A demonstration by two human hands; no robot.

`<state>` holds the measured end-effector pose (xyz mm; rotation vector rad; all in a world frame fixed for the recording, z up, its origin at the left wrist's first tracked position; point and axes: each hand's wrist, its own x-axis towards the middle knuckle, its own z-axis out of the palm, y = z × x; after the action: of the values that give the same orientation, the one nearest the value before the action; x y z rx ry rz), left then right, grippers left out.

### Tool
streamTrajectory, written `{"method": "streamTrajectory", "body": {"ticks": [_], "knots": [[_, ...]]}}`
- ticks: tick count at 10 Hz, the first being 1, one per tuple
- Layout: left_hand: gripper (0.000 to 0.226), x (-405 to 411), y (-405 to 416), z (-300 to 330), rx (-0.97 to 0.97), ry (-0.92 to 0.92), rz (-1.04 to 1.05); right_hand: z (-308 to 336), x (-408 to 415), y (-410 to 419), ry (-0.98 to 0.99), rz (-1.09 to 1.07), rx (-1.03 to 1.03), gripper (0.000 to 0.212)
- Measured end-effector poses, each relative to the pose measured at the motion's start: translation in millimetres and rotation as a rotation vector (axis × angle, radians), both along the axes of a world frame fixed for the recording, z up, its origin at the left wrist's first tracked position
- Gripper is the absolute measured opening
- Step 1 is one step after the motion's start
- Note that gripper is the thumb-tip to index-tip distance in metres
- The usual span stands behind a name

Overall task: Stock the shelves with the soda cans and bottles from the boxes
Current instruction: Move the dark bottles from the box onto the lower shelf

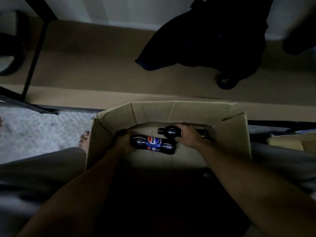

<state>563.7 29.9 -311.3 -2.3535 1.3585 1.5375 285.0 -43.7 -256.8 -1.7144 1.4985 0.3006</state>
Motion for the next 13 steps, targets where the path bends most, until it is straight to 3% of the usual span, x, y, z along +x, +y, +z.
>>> {"method": "streamTrajectory", "body": {"ticks": [1,2,3,5,7,9,10,11,13], "knots": [[0.083,19,12,-54,0.002,0.072,-0.028,-15,-9,-1,0.118,0.075,0.003,0.084],[0.081,14,15,-23,-0.027,0.113,0.094,-23,-14,-3,0.155,0.112,-0.014,0.086],[0.057,7,7,2,-0.031,0.083,0.122,-29,-14,-1,0.204,0.150,-0.029,0.079],[0.056,-2,8,6,-0.055,0.179,0.452,-31,-13,11,0.219,0.112,-0.035,0.062],[0.030,-13,-5,23,-0.150,0.187,0.594,-25,-19,20,0.166,0.018,-0.035,0.066],[0.033,-29,-8,49,-0.184,0.192,0.688,-9,-18,35,0.039,-0.135,-0.043,0.072],[0.037,-44,-8,70,-0.239,0.152,0.693,2,-16,43,0.004,-0.197,-0.059,0.070],[0.020,-56,-1,88,-0.281,0.141,0.545,15,-16,51,-0.068,-0.265,-0.086,0.070],[0.021,-91,3,142,-0.430,0.263,0.293,56,-18,61,-0.210,-0.320,-0.181,0.067]]}}
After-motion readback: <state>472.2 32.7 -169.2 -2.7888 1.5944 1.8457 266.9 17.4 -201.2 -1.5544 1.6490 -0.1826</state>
